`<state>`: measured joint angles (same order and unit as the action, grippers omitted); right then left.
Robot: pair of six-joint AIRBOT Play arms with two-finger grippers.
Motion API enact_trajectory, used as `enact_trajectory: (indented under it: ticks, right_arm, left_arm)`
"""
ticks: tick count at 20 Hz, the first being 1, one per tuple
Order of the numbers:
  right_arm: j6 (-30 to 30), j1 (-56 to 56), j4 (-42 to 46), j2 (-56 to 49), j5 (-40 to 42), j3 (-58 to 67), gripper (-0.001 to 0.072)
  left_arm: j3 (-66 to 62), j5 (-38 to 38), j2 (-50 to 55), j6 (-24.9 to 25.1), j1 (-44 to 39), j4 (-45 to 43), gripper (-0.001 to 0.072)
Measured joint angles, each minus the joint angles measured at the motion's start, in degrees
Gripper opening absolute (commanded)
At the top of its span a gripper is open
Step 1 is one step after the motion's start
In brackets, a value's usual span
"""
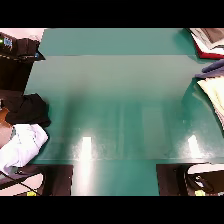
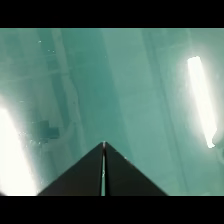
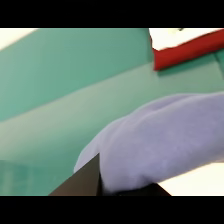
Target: Fold the shirts.
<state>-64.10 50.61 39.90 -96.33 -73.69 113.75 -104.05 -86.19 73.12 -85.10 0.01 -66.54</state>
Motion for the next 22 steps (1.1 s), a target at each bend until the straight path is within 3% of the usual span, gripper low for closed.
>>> enact_trajectory:
  ticks: [9, 19, 20, 21, 22]
  right_arm:
    - [-7.0, 3.4, 15.5, 7.0, -1.3, -2.8, 0.0018]
    - [-10.4, 13.8, 18.6, 11.6, -5.7, -17.6, 0.0031]
    - [-10.8, 15.0, 18.7, 11.7, -6.3, -19.2, 0.0143]
    - [-11.3, 16.0, 18.7, 11.8, -7.1, -20.7, 0.0355]
    - [-11.5, 17.1, 18.8, 11.9, -7.5, -21.9, 0.0474]
  left_arm:
    - [0.0, -0.4, 0.0, 0.0, 0.0, 0.0, 0.0028]
    - [0.0, -0.4, 0.0, 0.7, 0.0, 0.0, 0.0029]
    - [0.0, -0.4, 0.0, 0.8, 0.0, 0.0, 0.0029]
    - [0.0, -0.4, 0.0, 0.9, 0.0, 0.0, 0.0029]
    - [0.0, -0.4, 0.0, 0.9, 0.0, 0.0, 0.0028]
